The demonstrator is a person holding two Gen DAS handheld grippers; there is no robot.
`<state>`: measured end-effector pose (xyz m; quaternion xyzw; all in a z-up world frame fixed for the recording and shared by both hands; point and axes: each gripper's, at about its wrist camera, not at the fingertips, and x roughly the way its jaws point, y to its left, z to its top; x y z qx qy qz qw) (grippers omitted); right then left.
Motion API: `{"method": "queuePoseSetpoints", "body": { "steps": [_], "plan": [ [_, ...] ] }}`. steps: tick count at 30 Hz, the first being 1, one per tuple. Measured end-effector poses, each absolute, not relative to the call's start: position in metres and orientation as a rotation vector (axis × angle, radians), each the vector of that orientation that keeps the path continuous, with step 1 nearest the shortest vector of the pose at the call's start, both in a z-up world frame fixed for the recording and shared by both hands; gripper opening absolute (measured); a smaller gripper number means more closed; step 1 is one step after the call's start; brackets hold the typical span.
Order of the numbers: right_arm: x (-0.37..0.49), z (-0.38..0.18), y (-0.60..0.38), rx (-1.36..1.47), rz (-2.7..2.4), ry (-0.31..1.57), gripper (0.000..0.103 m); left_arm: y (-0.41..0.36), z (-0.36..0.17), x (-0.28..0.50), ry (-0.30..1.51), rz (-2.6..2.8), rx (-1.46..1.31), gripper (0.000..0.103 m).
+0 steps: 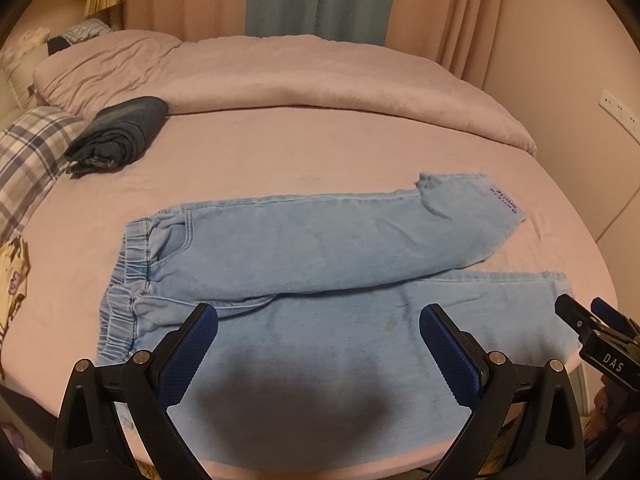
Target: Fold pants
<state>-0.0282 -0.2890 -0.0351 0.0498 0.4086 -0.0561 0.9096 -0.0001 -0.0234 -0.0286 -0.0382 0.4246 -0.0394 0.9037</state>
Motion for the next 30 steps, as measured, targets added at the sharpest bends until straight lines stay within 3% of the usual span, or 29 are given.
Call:
{"method": "queuePoseSetpoints", "body": {
  "steps": [30],
  "plan": [
    [-0.0264,-0.0378,-0.2951,0.112,-0.135,0.858,0.098,-0.0206,-0.0348,0.0019,0.891,0.0,0.003,0.102]
  ]
}}
